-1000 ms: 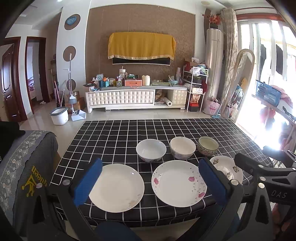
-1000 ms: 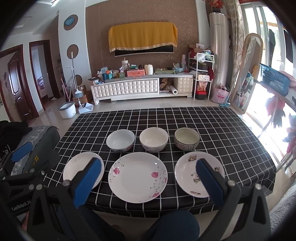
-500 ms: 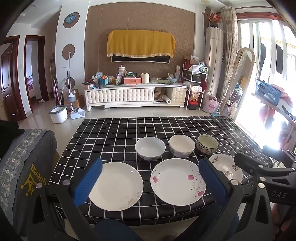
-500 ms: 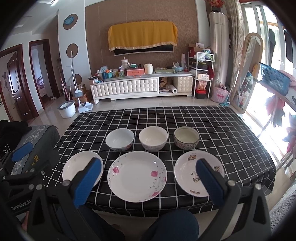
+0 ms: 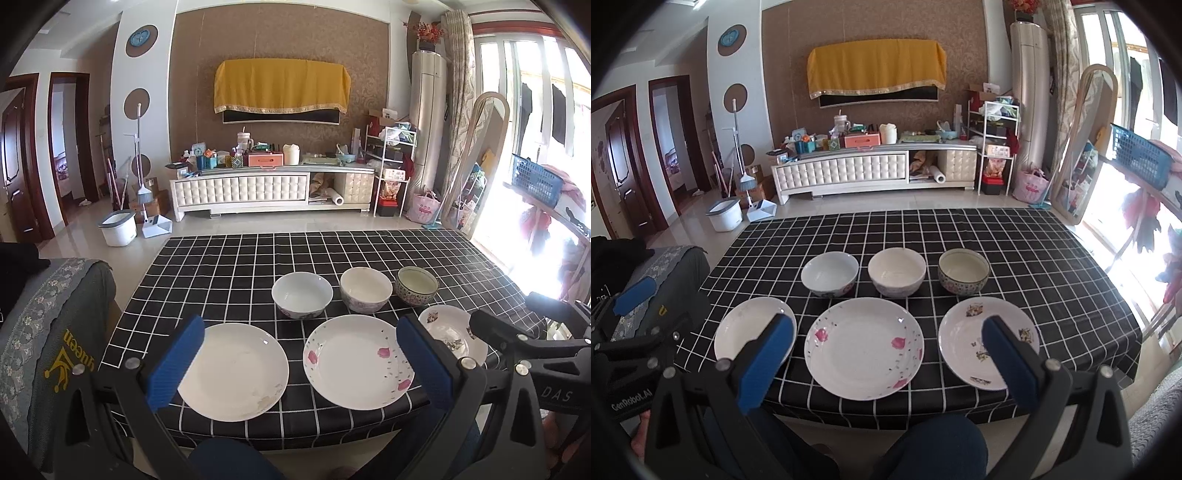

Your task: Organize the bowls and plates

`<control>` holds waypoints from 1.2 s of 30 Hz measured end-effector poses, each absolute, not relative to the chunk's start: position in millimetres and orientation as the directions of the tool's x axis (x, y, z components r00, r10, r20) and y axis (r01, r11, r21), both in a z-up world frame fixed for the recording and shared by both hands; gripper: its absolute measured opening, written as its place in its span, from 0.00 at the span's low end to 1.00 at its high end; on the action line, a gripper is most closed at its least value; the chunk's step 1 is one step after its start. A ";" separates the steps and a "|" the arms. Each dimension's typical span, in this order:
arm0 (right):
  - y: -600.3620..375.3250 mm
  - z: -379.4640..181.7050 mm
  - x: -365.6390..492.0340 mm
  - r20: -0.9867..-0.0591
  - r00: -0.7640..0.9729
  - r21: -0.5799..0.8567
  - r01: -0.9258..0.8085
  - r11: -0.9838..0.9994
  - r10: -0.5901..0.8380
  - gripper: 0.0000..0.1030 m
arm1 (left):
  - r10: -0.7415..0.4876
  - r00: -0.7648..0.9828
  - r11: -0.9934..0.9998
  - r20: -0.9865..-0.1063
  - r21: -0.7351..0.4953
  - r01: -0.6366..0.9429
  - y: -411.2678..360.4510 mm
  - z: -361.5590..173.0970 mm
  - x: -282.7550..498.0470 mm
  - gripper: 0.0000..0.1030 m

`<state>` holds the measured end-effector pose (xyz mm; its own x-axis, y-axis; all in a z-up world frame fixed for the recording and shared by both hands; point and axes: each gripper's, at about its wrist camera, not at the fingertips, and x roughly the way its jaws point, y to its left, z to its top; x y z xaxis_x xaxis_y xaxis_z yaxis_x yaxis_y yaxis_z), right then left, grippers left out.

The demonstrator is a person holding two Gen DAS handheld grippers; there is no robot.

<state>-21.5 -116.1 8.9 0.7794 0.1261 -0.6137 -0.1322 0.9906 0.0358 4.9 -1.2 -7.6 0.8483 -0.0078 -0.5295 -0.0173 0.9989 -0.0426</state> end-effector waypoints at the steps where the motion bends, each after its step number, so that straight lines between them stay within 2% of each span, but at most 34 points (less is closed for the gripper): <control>1: -116.1 8.9 -21.5 -0.614 0.779 0.037 -0.132 0.991 0.127 1.00 | -0.012 0.847 0.999 -0.532 -0.046 -0.015 -0.9 -7.6 4.9 1.00; 36: -113.7 5.8 -21.8 -0.625 0.769 0.047 -0.139 0.989 0.138 1.00 | -0.024 0.836 0.998 -0.548 -0.057 -0.009 -0.4 -10.1 4.4 1.00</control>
<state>-21.8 -113.7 5.8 0.7686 0.1380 -0.6247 -0.1392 0.9891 0.0472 4.4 -0.4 -10.1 0.8361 -0.0239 -0.5480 -0.0090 0.9983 -0.0573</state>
